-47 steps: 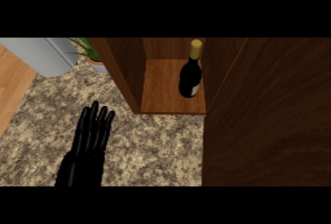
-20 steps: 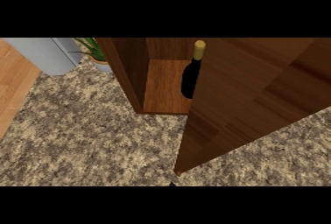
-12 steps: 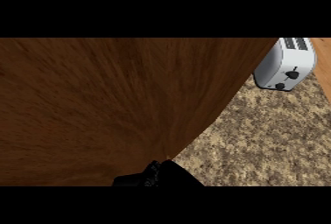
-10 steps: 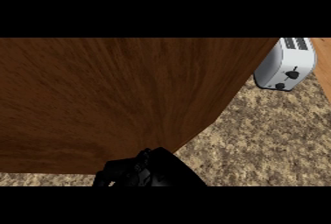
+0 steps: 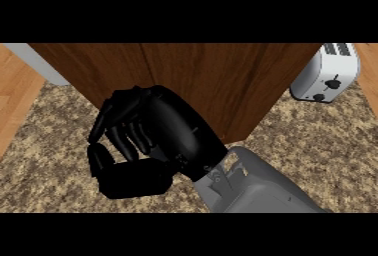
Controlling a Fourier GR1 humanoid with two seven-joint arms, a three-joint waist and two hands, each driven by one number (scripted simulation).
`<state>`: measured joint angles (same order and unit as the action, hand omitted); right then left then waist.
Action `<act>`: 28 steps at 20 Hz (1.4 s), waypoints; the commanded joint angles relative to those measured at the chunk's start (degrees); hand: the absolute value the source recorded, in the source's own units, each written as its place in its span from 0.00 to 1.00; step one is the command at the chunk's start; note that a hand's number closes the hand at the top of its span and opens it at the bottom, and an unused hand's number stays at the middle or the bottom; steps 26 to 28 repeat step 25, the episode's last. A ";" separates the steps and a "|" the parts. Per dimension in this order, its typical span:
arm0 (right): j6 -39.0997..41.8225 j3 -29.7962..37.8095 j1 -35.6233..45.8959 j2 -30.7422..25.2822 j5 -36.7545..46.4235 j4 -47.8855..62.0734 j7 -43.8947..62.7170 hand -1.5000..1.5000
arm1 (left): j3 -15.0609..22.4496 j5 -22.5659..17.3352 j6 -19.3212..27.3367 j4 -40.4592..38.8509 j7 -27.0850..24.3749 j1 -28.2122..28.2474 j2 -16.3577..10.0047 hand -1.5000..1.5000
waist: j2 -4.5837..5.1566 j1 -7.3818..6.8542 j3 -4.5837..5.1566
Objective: Pick up the wine, place it into the cabinet and close the cabinet
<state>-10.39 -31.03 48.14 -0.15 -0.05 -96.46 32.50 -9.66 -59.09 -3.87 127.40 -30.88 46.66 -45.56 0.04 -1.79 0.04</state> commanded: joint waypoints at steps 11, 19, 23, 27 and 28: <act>10.08 15.69 7.36 -4.07 -1.53 24.54 -16.52 1.00 | 8.74 6.92 3.05 -0.12 7.68 -8.44 5.00 0.00 | 0.44 1.02 0.00; 12.77 18.84 11.07 -7.89 -1.41 29.37 -19.79 1.00 | 11.53 8.21 10.53 -1.48 10.96 -17.35 6.65 0.00 | 0.98 1.88 -0.02; 12.56 19.51 11.67 -7.95 -1.60 31.50 -21.07 1.00 | 15.15 11.14 12.41 -2.05 10.64 -19.14 8.57 0.00 | 1.05 1.45 -0.01; 11.38 18.41 10.47 -6.64 -0.78 32.31 -22.81 1.00 | 16.59 12.20 13.17 -3.00 10.80 -20.58 9.26 0.00 | 1.17 1.61 0.00; 11.38 18.41 10.47 -6.64 -0.78 32.31 -22.81 1.00 | 16.59 12.20 13.17 -3.00 10.80 -20.58 9.26 0.00 | 1.17 1.61 0.00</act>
